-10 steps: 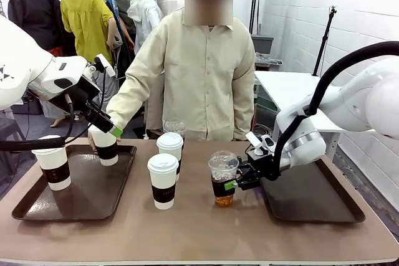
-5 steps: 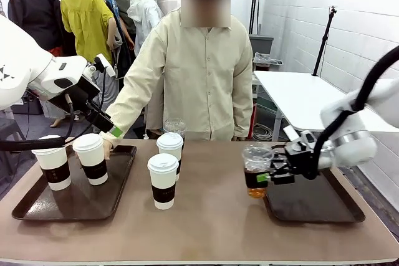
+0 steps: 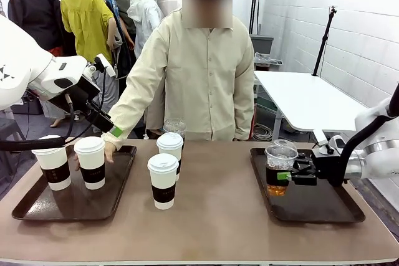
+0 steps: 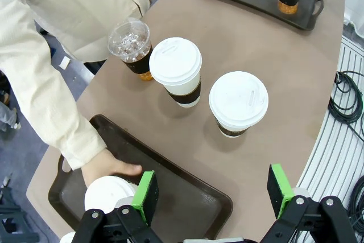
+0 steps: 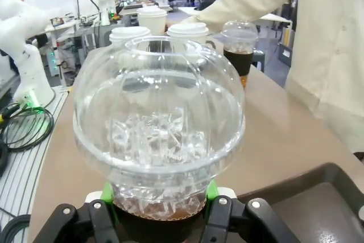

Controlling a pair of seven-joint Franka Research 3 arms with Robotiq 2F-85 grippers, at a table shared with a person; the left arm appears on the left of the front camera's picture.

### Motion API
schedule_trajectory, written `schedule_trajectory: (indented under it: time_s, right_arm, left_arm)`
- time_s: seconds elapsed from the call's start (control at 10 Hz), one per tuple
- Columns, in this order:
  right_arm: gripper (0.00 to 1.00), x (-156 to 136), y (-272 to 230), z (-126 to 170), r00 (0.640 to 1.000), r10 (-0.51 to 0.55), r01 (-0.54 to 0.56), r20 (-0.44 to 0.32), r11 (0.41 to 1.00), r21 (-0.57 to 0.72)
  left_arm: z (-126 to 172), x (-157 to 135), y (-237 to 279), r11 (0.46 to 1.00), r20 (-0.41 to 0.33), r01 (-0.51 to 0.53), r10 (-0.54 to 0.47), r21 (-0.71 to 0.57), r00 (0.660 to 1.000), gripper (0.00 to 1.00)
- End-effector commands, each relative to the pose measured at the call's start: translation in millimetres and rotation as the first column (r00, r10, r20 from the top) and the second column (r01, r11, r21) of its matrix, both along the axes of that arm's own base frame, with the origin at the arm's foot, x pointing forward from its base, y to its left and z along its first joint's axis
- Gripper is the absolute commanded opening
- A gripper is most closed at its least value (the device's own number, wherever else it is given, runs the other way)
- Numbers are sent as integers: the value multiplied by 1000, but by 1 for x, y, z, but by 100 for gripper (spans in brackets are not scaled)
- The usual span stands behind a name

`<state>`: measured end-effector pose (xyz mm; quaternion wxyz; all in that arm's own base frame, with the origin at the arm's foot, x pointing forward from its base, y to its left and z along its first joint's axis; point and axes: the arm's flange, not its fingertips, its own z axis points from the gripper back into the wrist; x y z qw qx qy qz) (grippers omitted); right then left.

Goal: Distribute the coffee onto the tray.
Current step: Pick up one iced Americano and place it on the right Handle tray.

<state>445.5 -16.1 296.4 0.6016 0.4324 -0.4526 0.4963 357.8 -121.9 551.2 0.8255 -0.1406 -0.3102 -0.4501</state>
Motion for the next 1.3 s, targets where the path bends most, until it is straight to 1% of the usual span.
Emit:
schedule_trajectory:
  time_s: [0.0, 0.1, 0.7, 0.8, 1.0, 1.2]
  right_arm:
    - [63, -3, 8, 4, 1000, -23, 23, 21, 1000, 16]
    - [63, 0, 0, 0, 1000, 0, 0, 0, 1000, 0]
    - [63, 0, 0, 0, 1000, 0, 0, 0, 1000, 0]
    - [63, -1, -1, -4, 1000, -4, 4, -9, 1000, -1]
    - [63, 3, -6, -5, 998, 57, -57, 9, 998, -3]
    - [63, 6, -16, -6, 996, 84, -84, 20, 996, 1]
  left_arm:
    - [1, 2, 2, 1000, -3, 6, -6, 10, 1000, 100]
    - [1, 2, 2, 1000, -3, 6, -6, 10, 1000, 100]
    - [1, 2, 2, 1000, -3, 6, -6, 10, 1000, 100]
    - [1, 2, 2, 1000, -3, 6, -6, 10, 1000, 100]
    - [1, 2, 2, 1000, -3, 6, -6, 10, 1000, 100]
    - [1, 2, 2, 1000, -3, 6, -6, 10, 1000, 100]
